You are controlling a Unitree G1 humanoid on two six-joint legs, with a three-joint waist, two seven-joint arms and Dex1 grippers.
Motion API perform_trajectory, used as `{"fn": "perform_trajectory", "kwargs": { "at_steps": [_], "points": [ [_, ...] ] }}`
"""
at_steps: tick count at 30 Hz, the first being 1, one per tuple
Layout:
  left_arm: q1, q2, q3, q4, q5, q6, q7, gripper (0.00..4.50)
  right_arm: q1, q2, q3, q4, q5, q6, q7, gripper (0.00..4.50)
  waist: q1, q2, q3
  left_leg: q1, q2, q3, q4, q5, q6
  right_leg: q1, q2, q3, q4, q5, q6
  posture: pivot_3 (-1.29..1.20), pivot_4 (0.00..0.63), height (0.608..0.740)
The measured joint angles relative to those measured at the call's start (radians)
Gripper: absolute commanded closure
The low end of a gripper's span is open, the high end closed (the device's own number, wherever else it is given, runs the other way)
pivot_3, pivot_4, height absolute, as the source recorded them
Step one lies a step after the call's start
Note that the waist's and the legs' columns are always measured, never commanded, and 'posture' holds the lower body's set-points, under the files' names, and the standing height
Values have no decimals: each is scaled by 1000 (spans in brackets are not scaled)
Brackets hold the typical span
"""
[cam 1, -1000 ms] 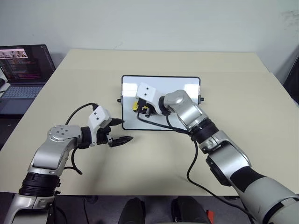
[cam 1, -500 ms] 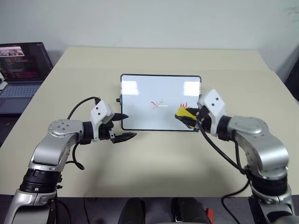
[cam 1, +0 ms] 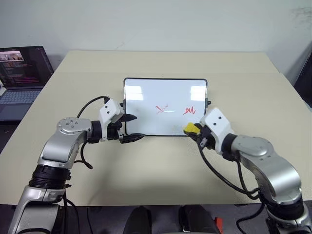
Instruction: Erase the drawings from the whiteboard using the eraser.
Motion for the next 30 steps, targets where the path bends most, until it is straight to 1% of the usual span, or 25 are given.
{"fn": "perform_trajectory", "kwargs": {
  "at_steps": [4, 8, 12, 14, 18, 23, 30],
  "points": [
    [-12, -1, -12, 50, 21, -12, -2, 0, -128, 18, 107, 116, -25, -77, -12, 3326, 1, 0, 0, 0, 0, 0, 0, 0, 0, 0, 0, 0, 0, 0, 0, 0, 150, 740],
    [-22, -4, -17, 68, 32, -28, -16, 0, -254, 40, 201, 289, -54, -178, 4, 3326, 1, 0, 0, -1, 0, 0, 1, 0, 0, -1, -1, 0, 0, 0, 0, 0, 150, 740],
    [-21, -7, -33, 69, 44, -42, -22, 0, -372, 67, 245, 488, -96, -291, 19, 3326, 1, 0, 0, -2, 0, 1, 2, 0, 0, -1, -1, 0, 0, 0, 0, 0, 150, 740],
    [-17, -9, -38, 68, 46, -42, -23, 0, -409, 81, 253, 559, -114, -334, 26, 3326, 1, 0, 0, -2, 0, 0, 2, 0, 0, -1, -1, 0, 0, 0, 0, 0, 150, 740],
    [-17, -10, -41, 68, 48, -45, -25, 0, -440, 103, 269, 671, -142, -401, 53, 3326, 1, 0, 0, -2, 0, 0, 2, 0, 0, -1, -1, 0, 0, 0, 0, 0, 150, 740],
    [-16, -17, -41, 68, 51, -48, -19, 0, -451, 121, 299, 765, -178, -463, 92, 3326, 1, 0, 0, -2, 0, 0, 2, 0, 0, -1, -1, 0, 1, 0, 0, 0, 150, 740],
    [39, -7, -40, 67, 69, -47, -14, 0, -421, 146, 354, 795, -229, -512, 127, 3326, 1, 0, 0, -2, 1, 0, 4, 0, 0, -1, -1, 0, 3, 0, 0, 0, 150, 740]
  ]
}}
